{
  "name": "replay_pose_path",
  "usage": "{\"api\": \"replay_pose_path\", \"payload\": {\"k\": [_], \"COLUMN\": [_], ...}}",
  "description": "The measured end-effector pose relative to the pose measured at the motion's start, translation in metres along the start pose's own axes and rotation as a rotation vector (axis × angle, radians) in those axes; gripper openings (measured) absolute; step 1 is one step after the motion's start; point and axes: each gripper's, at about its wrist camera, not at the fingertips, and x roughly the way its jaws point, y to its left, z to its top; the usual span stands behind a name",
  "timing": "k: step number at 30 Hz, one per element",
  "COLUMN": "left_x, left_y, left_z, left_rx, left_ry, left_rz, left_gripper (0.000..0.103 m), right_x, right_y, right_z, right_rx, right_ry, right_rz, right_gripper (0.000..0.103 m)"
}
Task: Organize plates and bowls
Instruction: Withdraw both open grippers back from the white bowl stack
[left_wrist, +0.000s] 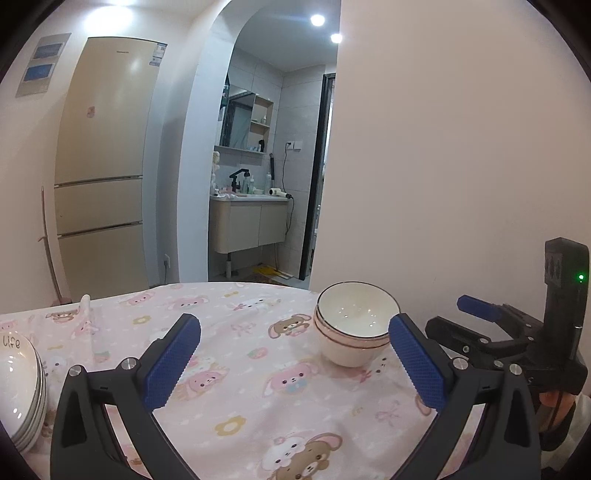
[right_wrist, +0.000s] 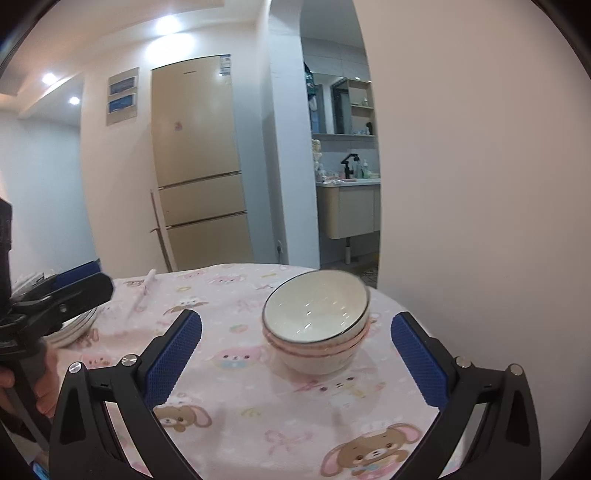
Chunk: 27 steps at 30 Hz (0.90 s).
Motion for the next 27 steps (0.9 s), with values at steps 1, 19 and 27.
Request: {"api": "replay_pose_path", "payload": {"k": [1, 19, 27], "left_x": [0.004, 0.031, 0.028], "left_y": [0.0, 0.004, -0.004], "left_z": [-0.005, -0.044, -0.044], "left_rx": [-0.006, 0.032, 0.072], "left_ry": [0.001, 0.097, 0.078], "left_rz": [0.015, 0.068, 0.069], "left_gripper": [0.103, 0.103, 0.103], "right_x": [0.001, 0.005, 0.002], "right_y": [0.001, 0.022, 0.017], "right_z": [-0.005, -0.027, -0.027], "right_rx": [0.002, -0.065, -0.039], "right_ry": [-0.005, -0.043, -0.046], "right_rz": [0.004, -0.088, -0.163], "right_gripper": [0.102, 0.103, 0.103]}}
